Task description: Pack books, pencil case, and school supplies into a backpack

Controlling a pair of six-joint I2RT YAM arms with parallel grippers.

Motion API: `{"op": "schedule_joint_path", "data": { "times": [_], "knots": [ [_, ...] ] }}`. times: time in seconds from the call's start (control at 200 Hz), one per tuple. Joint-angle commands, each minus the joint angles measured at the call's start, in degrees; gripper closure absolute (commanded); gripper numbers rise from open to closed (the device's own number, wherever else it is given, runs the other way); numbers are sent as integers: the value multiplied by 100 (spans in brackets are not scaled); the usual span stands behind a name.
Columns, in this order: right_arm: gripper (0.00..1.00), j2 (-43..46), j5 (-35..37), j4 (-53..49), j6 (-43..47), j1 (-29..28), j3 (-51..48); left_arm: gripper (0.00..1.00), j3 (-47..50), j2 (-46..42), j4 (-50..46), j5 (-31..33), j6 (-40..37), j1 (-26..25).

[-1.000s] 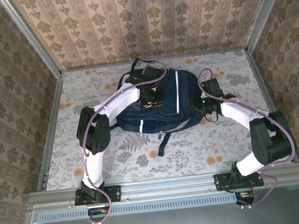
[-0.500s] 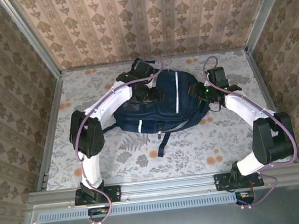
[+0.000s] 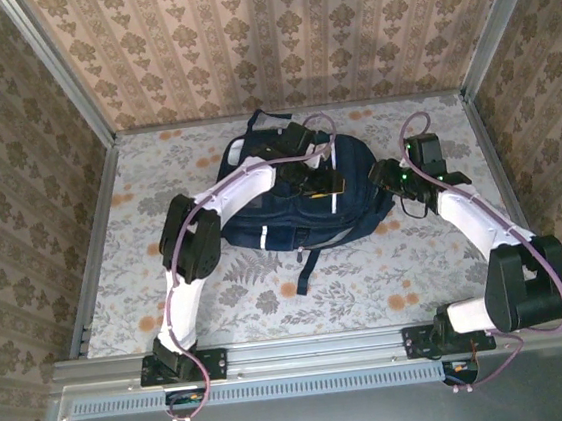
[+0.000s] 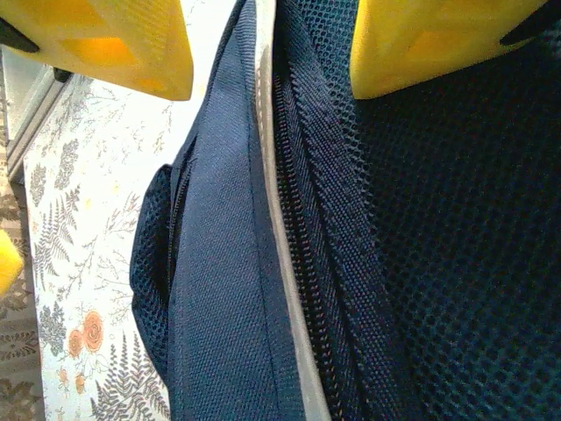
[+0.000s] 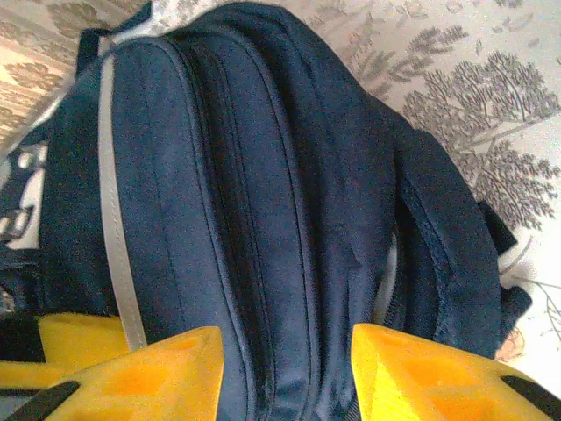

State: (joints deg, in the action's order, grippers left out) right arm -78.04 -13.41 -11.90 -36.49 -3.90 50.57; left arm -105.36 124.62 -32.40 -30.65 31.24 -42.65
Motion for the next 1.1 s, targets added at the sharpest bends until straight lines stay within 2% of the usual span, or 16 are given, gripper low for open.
{"op": "schedule_joint_path", "data": {
  "times": [0.0,0.205,0.475,0.535,0.61,0.63,0.74,0.855,0.93,1.095],
  "knots": [
    [56,76,-81,87,-97,36,-173,54,-228,111,298,-373,199,-56],
    [58,182,-132,154,-113,39,-365,64,-463,272,284,-191,294,-163],
    [59,410,-151,136,-148,25,-574,66,-1233,853,-643,468,149,-243],
    [60,551,-134,28,-111,-45,-591,73,-1304,966,-851,707,75,-225],
    [60,841,86,-149,-7,-240,-691,95,-1250,994,-899,782,67,-158],
    [60,929,140,-175,32,-314,-731,100,-1195,966,-838,743,114,-121],
    [58,1457,412,-177,287,-805,-1096,100,-525,491,79,510,873,164],
    [57,1848,866,420,757,-1889,-1635,100,71,-148,1067,665,1982,412],
    [56,1775,976,883,890,-2454,-1888,100,33,-375,929,1083,2690,481],
    [54,1467,1417,2460,1621,-3541,-2512,100,-5,-623,964,1666,3596,526]
  ]
}}
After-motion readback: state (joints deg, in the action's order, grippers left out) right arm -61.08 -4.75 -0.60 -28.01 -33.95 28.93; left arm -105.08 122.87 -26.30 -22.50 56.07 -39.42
